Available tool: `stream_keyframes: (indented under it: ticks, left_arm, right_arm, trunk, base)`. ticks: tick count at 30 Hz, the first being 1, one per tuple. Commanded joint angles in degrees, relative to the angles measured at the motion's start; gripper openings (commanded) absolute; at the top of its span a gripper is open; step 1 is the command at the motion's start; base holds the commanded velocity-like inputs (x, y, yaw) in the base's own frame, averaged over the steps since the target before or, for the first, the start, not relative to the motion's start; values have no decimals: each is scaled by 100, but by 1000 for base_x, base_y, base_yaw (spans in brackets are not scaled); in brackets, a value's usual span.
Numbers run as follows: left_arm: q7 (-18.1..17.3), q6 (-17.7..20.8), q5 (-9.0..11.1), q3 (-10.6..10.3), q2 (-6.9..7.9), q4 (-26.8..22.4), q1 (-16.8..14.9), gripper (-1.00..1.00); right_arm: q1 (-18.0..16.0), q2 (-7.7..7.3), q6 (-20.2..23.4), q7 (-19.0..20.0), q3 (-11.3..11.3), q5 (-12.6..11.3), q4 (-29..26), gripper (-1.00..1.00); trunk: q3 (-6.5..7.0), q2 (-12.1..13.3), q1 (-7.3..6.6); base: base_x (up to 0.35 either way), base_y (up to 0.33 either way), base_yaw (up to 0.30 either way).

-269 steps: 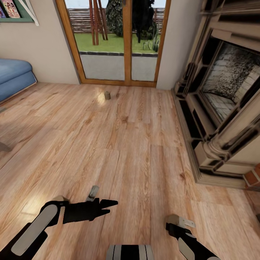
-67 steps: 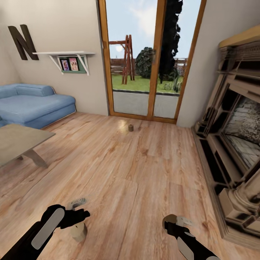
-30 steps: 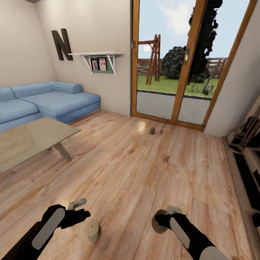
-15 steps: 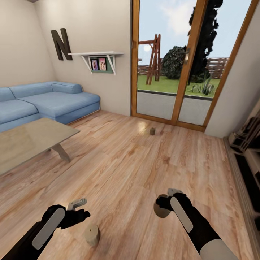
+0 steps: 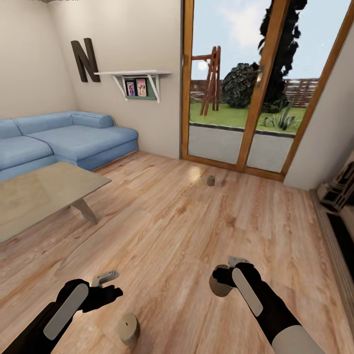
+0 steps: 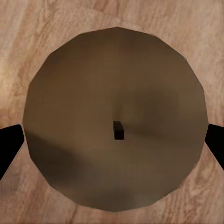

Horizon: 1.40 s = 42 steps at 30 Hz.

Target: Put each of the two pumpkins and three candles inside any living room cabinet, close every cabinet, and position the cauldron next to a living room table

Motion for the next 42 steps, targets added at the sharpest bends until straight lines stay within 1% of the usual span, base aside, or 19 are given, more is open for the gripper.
stream_keyframes:
  ticks: [1,8,13,19,25,30,34,37,38,39,40,42]
  left_arm:
    - [59,-2,58,-16,4,-8,-6,100]
    - [59,-2,57,-16,0,-9,-6,100]
    - [59,-2,56,-17,-44,-9,-6,100]
    - [51,-64,53,-27,-82,-5,-6,100]
    - [51,-167,56,-30,-129,-12,-4,100]
    - [50,-257,48,-33,-172,0,-4,100]
    - [43,-479,47,-52,-266,158,-6,100]
    - [38,-537,39,-67,-366,241,-10,100]
    - [36,-547,-1,-71,-419,273,-12,100]
    - [35,-556,-106,-73,-483,303,-13,100]
    - [34,-581,-283,-75,-554,337,-14,100]
    - [-5,-742,-741,-73,-702,464,-14,100]
  right_arm:
    - [-4,-7,6,-66,21,-49,-10,-100]
    - [-4,-7,9,-72,27,-33,-14,-100]
    - [-4,-6,9,-72,26,-38,-14,-100]
    - [-4,-7,9,-70,24,-51,-14,-100]
    - [-4,-6,9,-66,27,-53,-14,-100]
    - [-4,-7,9,-64,31,-60,-14,-100]
    - [-4,-7,9,-64,36,-55,-36,-100]
    - [-4,-4,9,-64,37,-53,-264,-100]
    - [-4,-2,10,-64,35,-58,-424,-100]
    - [-4,-1,16,-64,35,-62,-562,-100]
    - [-4,0,20,-64,34,-65,-666,-100]
    - [-4,1,24,-64,33,-68,-779,-100]
  trunk:
    - [-3,-2,0]
    - [13,-2,0]
    - [18,-2,0]
    - [19,-2,0]
    - [19,-2,0]
    - [-71,-203,109]
    - [-143,-363,197]
    - [-197,-484,263]
    - [-215,-524,285]
    - [-233,-564,307]
    - [-251,-604,329]
    - [-287,-684,373]
  base:
    - [34,18,184]
    - [15,-43,257]
    - [81,52,253]
    - [164,53,48]
    - [29,6,3]
    - [1,0,0]
    - [0,0,0]
    - [0,0,0]
    - [0,0,0]
    - [0,0,0]
    - [0,0,0]
    - [0,0,0]
